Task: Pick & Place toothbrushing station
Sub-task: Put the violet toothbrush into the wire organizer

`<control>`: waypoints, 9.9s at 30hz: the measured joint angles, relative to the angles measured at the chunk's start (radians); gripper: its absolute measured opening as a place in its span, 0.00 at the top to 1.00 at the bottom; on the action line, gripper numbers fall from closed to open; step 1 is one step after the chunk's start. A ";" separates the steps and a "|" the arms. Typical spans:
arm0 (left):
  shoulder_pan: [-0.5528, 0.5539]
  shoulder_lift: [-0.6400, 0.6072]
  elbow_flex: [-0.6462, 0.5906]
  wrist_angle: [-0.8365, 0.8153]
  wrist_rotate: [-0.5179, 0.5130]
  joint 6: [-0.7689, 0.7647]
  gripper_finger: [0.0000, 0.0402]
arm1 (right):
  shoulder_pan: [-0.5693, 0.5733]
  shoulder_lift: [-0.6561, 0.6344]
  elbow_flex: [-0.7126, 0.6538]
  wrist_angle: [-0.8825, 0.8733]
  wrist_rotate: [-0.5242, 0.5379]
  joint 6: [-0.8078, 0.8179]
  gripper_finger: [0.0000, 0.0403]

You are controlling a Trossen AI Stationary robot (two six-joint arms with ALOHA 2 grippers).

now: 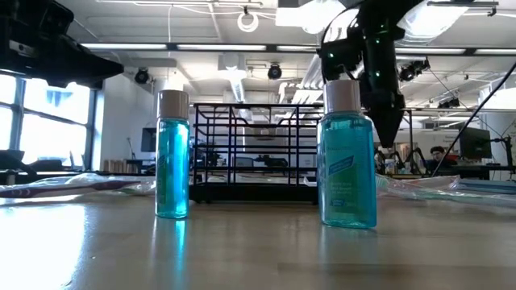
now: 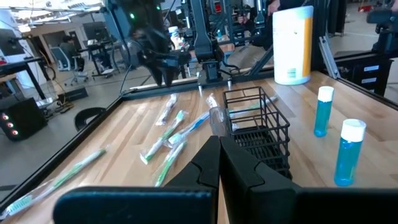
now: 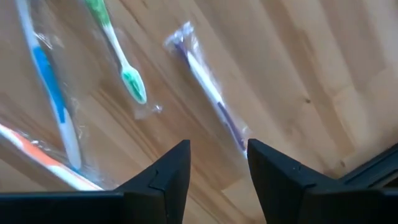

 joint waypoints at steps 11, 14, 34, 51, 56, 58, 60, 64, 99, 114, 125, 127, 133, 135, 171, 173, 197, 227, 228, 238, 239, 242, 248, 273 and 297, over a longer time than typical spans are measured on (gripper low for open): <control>0.000 0.000 0.000 0.007 0.032 0.000 1.00 | -0.022 0.001 -0.151 0.179 0.060 -0.047 0.62; 0.000 0.000 0.000 0.011 0.034 0.031 1.00 | -0.026 0.001 -0.153 0.204 0.080 -0.082 0.62; 0.000 0.000 0.000 0.026 0.007 0.051 0.69 | -0.034 0.222 -0.146 0.310 0.023 -0.268 0.52; 0.000 0.000 0.000 0.024 0.145 -0.054 0.69 | -0.030 0.231 -0.147 0.275 0.029 -0.342 0.96; 0.000 0.000 0.000 0.036 0.147 -0.056 0.69 | 0.006 0.220 -0.142 0.243 0.141 -0.309 0.94; 0.000 0.000 0.000 0.042 0.148 -0.072 0.69 | 0.031 0.210 -0.130 0.212 0.234 -0.285 0.95; 0.000 0.000 0.000 0.047 0.148 -0.103 0.69 | 0.056 0.184 -0.113 0.149 0.302 -0.251 0.96; 0.000 0.000 0.000 0.063 0.147 -0.192 0.69 | 0.131 0.099 -0.064 0.042 0.447 -0.165 0.96; 0.000 0.022 0.030 0.326 -0.056 -0.550 0.69 | 0.747 -0.007 -0.018 0.764 1.418 -0.983 0.96; 0.000 0.141 0.060 0.358 -0.085 -0.551 0.69 | 0.734 -0.007 -0.017 1.589 0.866 -1.493 0.96; 0.000 0.147 0.062 0.454 -0.135 -0.133 0.69 | 0.698 -0.007 -0.017 1.724 0.268 -1.021 0.96; 0.000 0.147 0.062 0.456 -0.135 -0.067 0.69 | 0.674 -0.007 -0.017 1.742 0.192 -0.928 0.96; 0.000 0.151 0.062 0.437 -0.050 0.200 0.69 | 0.594 -0.007 -0.017 1.758 0.032 -0.688 0.96; 0.000 0.167 0.062 0.440 0.019 0.244 0.69 | 0.572 -0.007 -0.017 1.764 -0.015 -0.628 0.96; 0.000 0.788 0.218 0.922 0.158 1.277 0.69 | 0.346 0.251 -0.017 2.473 -0.502 0.506 0.96; 0.000 0.839 0.261 0.914 0.148 1.328 0.69 | 0.347 0.251 -0.017 2.473 -0.505 0.514 0.96; -0.022 1.029 0.441 0.914 0.125 1.640 0.69 | 0.339 0.250 -0.017 2.423 -0.574 0.562 0.96; -0.027 1.036 0.496 0.789 0.087 1.666 0.96 | 0.327 0.250 -0.018 2.323 -0.530 0.559 0.94; -0.027 1.036 0.496 0.787 0.086 1.661 0.96 | 0.326 0.250 -0.018 2.315 -0.532 0.553 0.92; -0.028 1.037 0.497 0.765 0.074 1.562 0.99 | 0.292 0.246 -0.018 2.251 -0.680 0.522 0.66; -0.030 1.037 0.497 0.763 0.072 1.552 0.99 | 0.285 0.246 -0.018 2.250 -0.702 0.522 0.63; -0.053 1.035 0.497 0.762 0.041 1.497 0.99 | 0.256 0.245 -0.018 2.236 -0.781 0.523 0.55; -0.161 1.015 0.495 0.776 -0.161 1.294 0.99 | 0.187 0.243 -0.018 2.156 -0.917 0.505 0.52; -0.355 0.699 0.584 0.323 -0.491 0.263 0.99 | 0.156 0.062 -0.034 1.885 -1.252 0.026 0.69; 0.052 0.716 0.584 0.034 0.007 -0.091 0.99 | 0.344 -0.227 -0.043 0.931 0.050 -0.399 0.81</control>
